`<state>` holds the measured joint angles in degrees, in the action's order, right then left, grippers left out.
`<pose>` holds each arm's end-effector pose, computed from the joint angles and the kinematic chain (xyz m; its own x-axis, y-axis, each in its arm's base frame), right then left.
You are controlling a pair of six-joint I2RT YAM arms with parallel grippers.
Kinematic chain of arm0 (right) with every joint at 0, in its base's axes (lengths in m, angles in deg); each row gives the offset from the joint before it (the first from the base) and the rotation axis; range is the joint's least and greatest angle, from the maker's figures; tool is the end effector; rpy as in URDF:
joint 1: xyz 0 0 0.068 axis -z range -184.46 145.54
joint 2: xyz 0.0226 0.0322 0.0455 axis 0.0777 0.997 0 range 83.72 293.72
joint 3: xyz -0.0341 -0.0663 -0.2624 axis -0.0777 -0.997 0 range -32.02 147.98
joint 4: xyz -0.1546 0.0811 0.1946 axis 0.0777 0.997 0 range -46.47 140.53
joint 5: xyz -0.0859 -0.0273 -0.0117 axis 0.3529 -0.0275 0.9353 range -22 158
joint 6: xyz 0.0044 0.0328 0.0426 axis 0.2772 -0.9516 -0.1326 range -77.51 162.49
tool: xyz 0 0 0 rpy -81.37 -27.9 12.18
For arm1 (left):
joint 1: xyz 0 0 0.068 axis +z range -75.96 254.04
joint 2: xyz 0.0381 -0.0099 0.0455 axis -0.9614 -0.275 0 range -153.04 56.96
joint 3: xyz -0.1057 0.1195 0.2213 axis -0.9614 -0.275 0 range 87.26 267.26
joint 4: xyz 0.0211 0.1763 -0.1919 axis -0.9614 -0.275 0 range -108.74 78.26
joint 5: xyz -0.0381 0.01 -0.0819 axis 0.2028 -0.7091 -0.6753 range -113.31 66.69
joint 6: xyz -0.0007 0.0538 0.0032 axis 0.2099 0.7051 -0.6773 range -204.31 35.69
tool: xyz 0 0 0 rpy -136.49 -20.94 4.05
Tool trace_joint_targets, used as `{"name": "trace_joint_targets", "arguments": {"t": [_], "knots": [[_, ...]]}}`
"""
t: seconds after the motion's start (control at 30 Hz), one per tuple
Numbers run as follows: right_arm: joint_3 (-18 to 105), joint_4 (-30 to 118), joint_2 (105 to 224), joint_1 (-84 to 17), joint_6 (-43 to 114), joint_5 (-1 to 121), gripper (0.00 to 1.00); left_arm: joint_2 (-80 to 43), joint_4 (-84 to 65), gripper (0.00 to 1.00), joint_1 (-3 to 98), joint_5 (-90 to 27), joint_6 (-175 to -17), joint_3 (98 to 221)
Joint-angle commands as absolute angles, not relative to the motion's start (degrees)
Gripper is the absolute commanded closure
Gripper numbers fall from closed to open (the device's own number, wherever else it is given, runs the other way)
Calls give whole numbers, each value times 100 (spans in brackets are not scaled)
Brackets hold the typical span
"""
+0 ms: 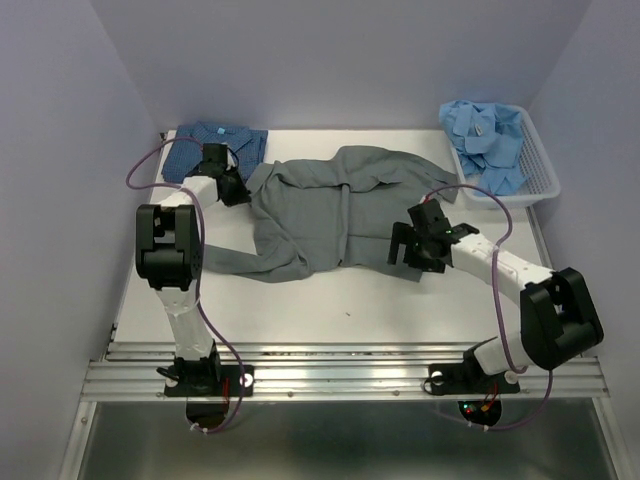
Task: Fold and stack the long sleeve shirts
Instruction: Flatten the shirt out
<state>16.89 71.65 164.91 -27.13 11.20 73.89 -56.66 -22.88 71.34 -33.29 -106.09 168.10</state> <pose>0.2531 0.1018 0.1991 -0.8605 0.2005 -0.4684 0.1290 0.9751 0.1803 0.4420 -0.0269 0.1975 -0.7069 -0.3325 -0.6243 -0.0983 0.9202 -0.3788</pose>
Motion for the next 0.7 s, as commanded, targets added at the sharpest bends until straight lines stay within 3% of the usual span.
{"name": "trace_joint_targets", "arguments": {"t": [0.0, 0.33, 0.4, 0.47, 0.5, 0.57, 0.67], "knots": [[1782, 7841, 16721, -3073, 831, 8187, 0, -5502, -1799, 100, 7122, -3721, -10637, 16532], [1554, 7421, 17222, -3197, 715, 8294, 1, -4614, -1421, 100, 7131, -3491, -10619, 15749], [1562, 7429, 17424, -3197, 707, 8382, 12, -4491, -1447, 100, 7131, -3465, -10654, 15696], [1614, 7412, 17530, -3197, 663, 8610, 32, -4394, -1464, 100, 7131, -3456, -10690, 15643], [1658, 7368, 17557, -3197, 654, 8733, 50, -4289, -1464, 100, 7131, -3456, -10699, 15634], [1833, 7211, 17504, -3197, 724, 9179, 70, -4114, -1464, 100, 7131, -3491, -10716, 15617], [2071, 7008, 17276, -3197, 997, 9796, 83, -3867, -1464, 100, 7131, -3535, -10769, 15599]]}}
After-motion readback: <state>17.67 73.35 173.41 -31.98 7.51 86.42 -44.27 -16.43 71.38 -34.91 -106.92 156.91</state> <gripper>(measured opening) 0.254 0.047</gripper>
